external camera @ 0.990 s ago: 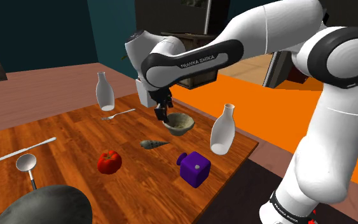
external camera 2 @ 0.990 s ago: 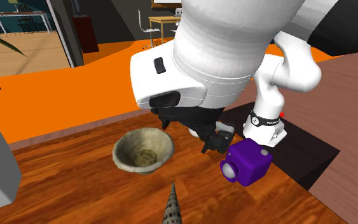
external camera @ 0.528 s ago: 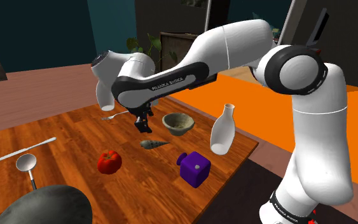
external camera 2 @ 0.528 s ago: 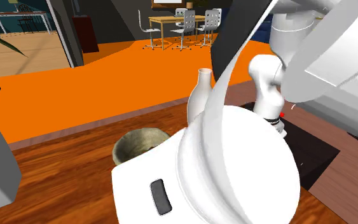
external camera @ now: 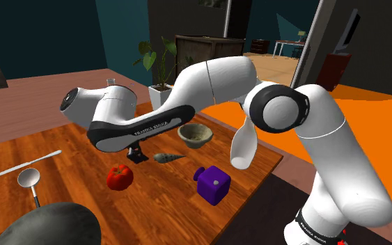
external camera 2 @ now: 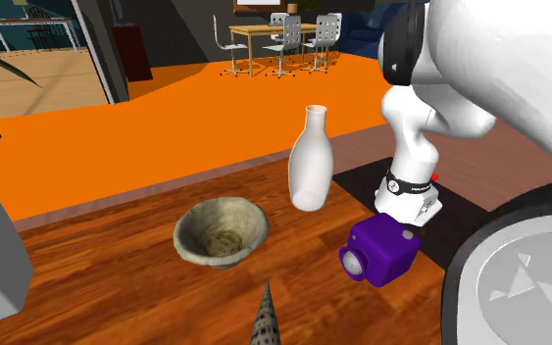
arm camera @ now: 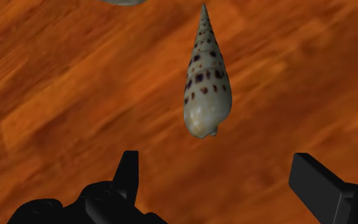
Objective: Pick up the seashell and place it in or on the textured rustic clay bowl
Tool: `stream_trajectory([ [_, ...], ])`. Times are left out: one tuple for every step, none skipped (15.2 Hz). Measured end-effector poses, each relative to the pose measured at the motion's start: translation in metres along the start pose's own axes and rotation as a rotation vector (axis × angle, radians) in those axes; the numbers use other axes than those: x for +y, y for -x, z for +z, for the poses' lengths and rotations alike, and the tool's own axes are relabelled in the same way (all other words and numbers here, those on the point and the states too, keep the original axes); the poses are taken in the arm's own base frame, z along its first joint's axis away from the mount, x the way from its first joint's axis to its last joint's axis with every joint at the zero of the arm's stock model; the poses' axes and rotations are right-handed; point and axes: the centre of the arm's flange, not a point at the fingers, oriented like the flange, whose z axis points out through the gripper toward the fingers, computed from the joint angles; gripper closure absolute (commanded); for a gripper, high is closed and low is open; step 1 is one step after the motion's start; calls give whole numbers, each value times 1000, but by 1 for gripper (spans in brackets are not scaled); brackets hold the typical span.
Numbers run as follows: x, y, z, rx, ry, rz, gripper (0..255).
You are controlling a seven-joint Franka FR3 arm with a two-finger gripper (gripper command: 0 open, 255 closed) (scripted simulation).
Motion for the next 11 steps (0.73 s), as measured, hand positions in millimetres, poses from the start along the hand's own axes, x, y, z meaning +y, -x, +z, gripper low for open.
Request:
stream_trajectory([
  [-6, -17, 3, -3, 17, -21, 0],
  [-12, -30, 6, -10, 28, -39, 0],
  [-16, -35, 8, -14, 35, -49, 0],
  [-17, -37, 11, -15, 38, -53, 0],
  [-17, -38, 15, -16, 40, -55, 0],
  [-17, -38, 21, -17, 41, -56, 0],
  [-16, -38, 25, -17, 41, -56, 0],
  [-17, -38, 30, -17, 41, -56, 0],
  [-16, -38, 35, -17, 42, -57, 0],
  [-17, -38, 40, -17, 42, -56, 0],
  [-17, -39, 42, -17, 41, -56, 0],
])
